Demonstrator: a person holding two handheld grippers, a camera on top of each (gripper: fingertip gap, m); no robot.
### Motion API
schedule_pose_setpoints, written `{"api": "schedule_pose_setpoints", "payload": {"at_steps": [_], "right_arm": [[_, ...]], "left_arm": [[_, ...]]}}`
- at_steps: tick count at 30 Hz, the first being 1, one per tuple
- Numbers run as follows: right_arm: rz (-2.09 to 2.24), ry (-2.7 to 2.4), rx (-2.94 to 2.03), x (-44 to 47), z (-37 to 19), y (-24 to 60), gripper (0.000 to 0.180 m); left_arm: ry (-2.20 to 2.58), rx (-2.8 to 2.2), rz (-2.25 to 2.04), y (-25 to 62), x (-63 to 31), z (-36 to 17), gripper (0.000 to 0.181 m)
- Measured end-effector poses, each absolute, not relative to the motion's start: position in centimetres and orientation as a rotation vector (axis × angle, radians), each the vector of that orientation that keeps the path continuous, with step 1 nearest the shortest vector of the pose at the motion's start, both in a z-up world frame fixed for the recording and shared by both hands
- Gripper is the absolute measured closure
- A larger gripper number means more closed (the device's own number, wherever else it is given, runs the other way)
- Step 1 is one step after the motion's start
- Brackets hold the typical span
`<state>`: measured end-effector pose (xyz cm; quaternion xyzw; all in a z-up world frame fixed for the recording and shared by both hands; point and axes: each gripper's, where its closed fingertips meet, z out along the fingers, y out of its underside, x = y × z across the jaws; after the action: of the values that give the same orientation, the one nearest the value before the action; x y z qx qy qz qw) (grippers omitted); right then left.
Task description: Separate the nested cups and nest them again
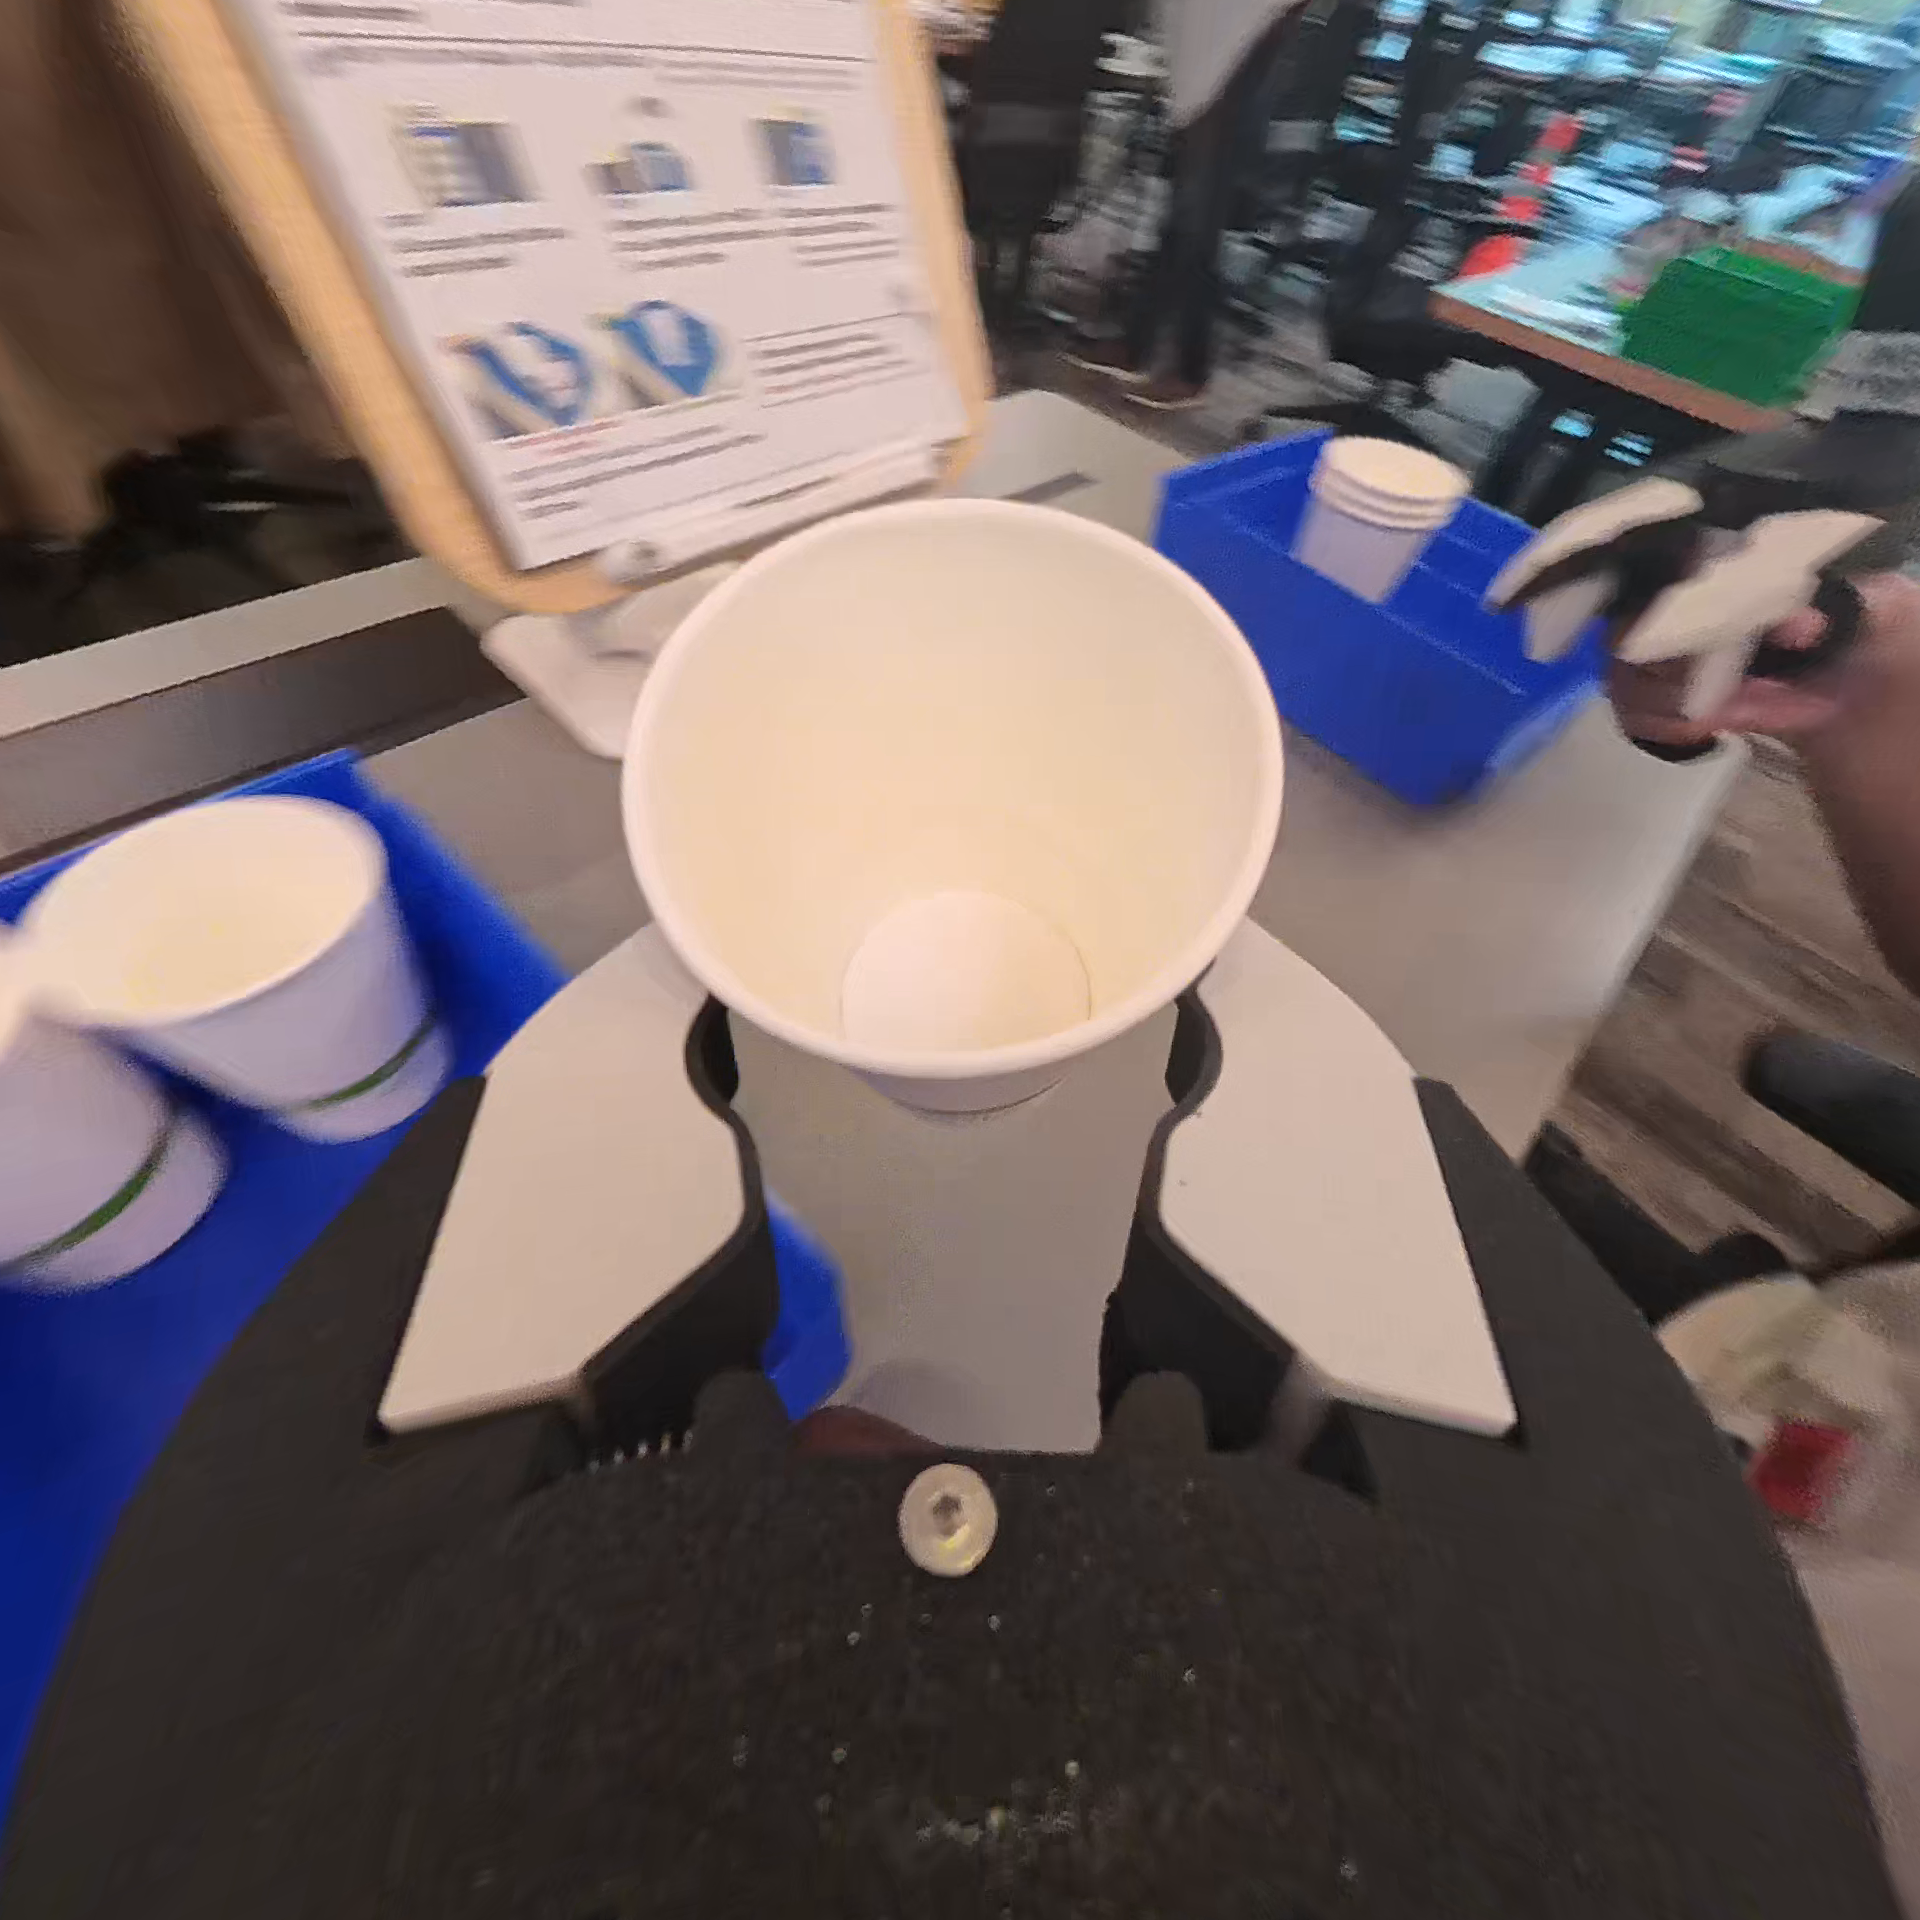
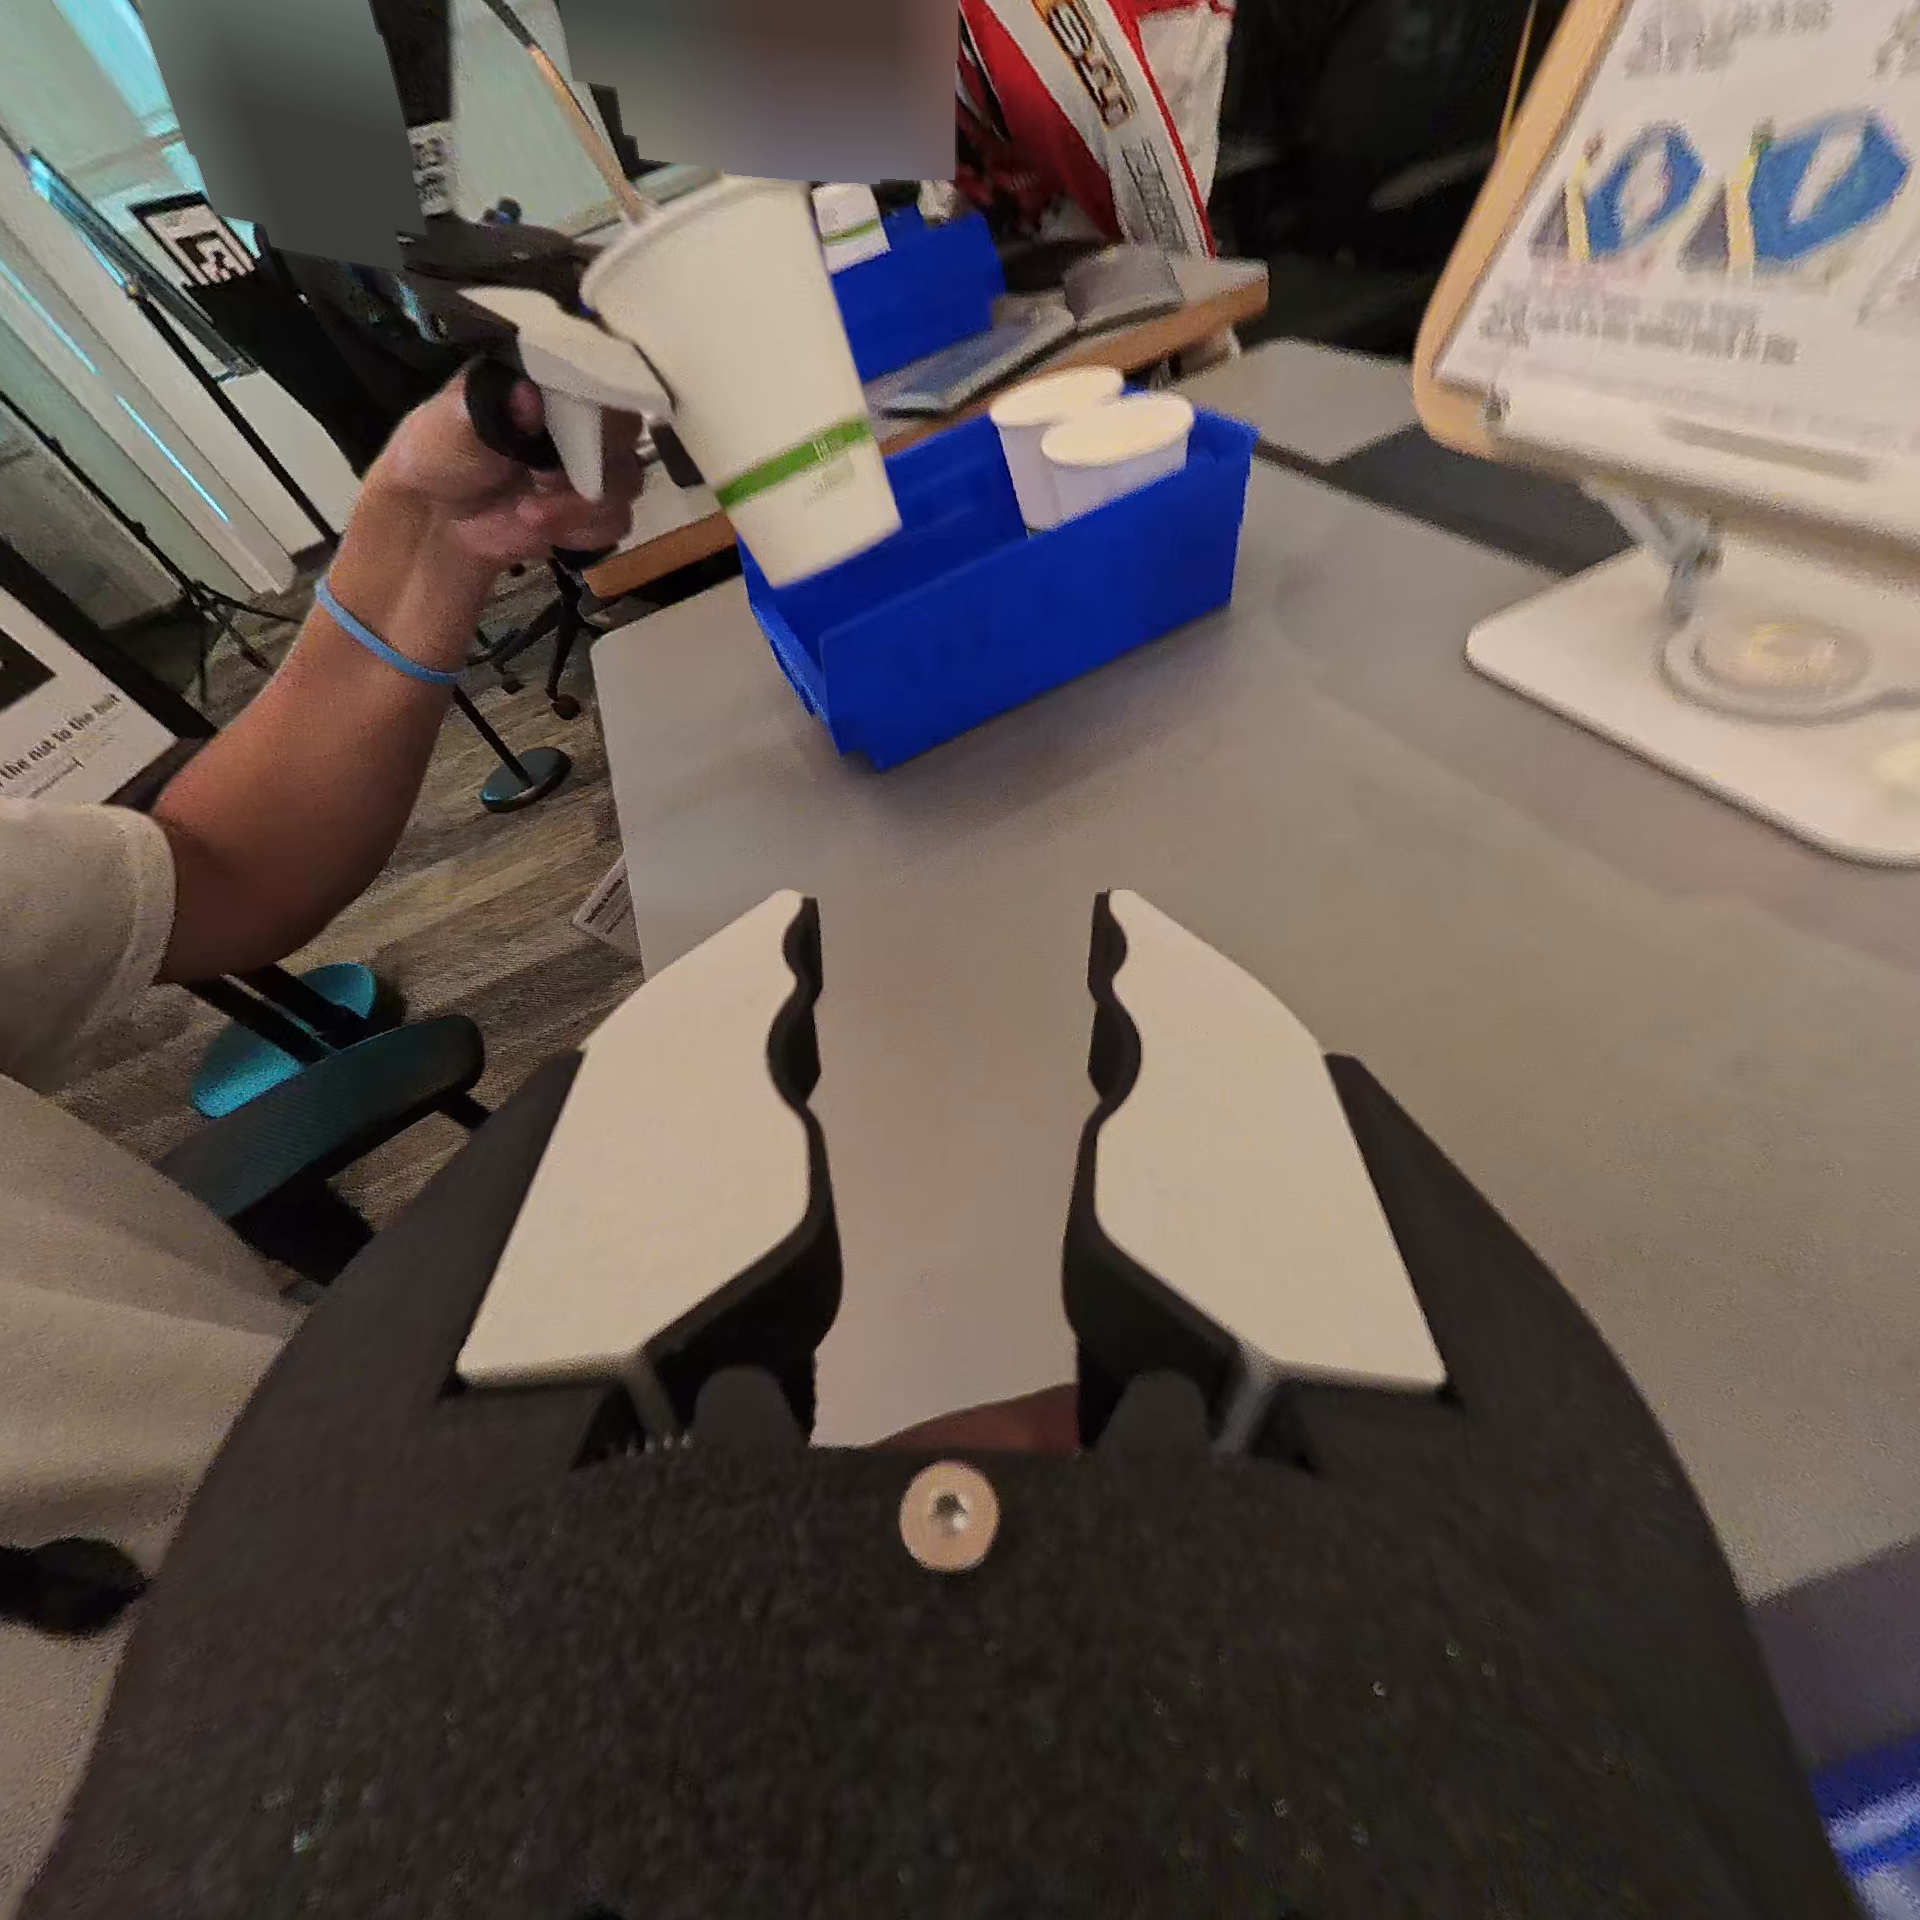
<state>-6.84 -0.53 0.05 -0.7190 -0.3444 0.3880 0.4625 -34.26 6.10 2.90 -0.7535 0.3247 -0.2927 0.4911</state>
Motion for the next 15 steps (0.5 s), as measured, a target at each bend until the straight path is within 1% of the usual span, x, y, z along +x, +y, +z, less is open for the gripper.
{"api": "schedule_pose_setpoints", "payload": {"at_steps": [4,7,12,15], "right_arm": [[0.95,-0.964,-1.652,-9.8,3.0,-0.9,0.126],[0.916,-1.054,-1.599,-12.1,4.4,-0.6,0.118],[0.883,-1.142,-1.604,-14.4,4.8,0.4,0.109],[0.924,-1.161,-1.607,-14.9,4.4,0.5,0.105]], "left_arm": [[1.008,-1.798,-0.843,4.6,-27.9,3.0,0.098],[1.176,-1.773,-0.897,3.3,-23.7,2.4,0.098],[1.431,-1.74,-0.867,1.3,-18.7,0.8,0.098],[1.498,-1.717,-0.893,0.3,-16.7,0.7,0.098]]}}
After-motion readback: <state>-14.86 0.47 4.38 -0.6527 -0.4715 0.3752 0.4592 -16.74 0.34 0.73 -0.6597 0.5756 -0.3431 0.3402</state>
